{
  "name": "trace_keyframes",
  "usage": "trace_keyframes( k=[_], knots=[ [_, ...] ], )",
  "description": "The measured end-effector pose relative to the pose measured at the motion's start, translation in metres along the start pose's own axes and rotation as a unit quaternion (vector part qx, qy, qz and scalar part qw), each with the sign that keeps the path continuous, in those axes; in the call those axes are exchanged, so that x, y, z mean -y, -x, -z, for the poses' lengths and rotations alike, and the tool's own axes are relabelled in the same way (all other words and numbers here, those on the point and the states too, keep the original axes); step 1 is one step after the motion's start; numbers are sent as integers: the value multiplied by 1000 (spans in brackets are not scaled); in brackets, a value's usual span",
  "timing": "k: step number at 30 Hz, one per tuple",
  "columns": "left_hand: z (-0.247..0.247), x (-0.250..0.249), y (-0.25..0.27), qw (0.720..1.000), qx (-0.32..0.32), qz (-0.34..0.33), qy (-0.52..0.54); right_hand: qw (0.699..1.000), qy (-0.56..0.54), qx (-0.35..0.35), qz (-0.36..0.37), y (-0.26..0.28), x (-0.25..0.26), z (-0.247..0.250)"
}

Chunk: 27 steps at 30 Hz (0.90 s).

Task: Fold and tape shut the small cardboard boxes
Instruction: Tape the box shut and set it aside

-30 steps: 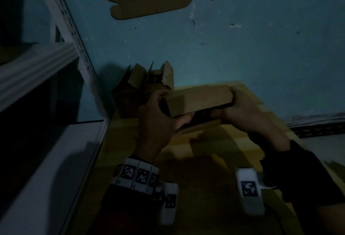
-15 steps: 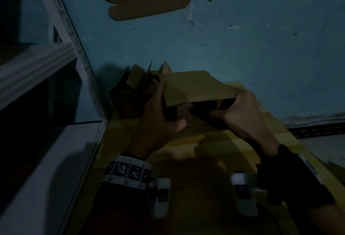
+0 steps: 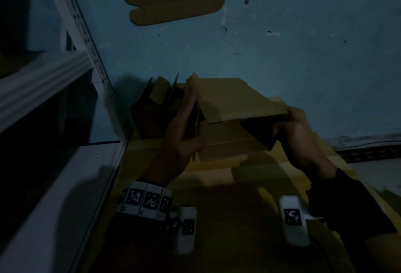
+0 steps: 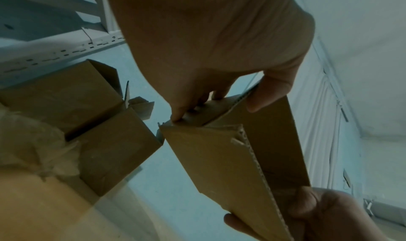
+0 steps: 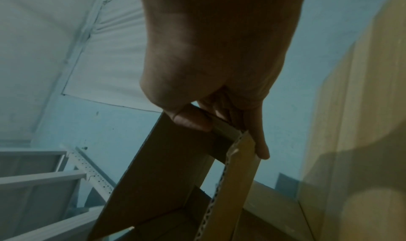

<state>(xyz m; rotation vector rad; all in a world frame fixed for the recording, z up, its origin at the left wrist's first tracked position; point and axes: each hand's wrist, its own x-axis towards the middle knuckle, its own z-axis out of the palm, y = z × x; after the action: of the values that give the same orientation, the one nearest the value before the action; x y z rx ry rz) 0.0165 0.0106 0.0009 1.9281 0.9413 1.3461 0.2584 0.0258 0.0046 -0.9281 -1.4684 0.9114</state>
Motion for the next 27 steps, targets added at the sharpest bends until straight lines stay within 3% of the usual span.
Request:
trace_keyframes(
  k=[6, 10, 13, 17, 22, 25, 27],
  knots=[
    [1, 3, 2, 1000, 10, 20, -15, 999, -19, -1, -34, -1, 1, 1],
    [4, 4, 5, 998, -3, 60, 5, 997, -74, -13, -22, -2, 1, 5],
    [3, 5, 5, 998, 3, 44, 35, 996, -91, -7, -3, -1, 1, 6],
    [-3, -2, 2, 988, -24, 68, 139, 991, -116, 9, -65, -1, 12, 1],
    [-4, -2, -7, 987, -52, 70, 138, 978, -144, 29, -147, -7, 6, 3],
    [-8, -2, -11, 970, -109, 140, 165, 974, -162, 24, -157, -7, 3, 4],
    [-7, -1, -11, 953, -102, 195, 207, 974, -171, 15, -149, -8, 3, 5]
  ],
)
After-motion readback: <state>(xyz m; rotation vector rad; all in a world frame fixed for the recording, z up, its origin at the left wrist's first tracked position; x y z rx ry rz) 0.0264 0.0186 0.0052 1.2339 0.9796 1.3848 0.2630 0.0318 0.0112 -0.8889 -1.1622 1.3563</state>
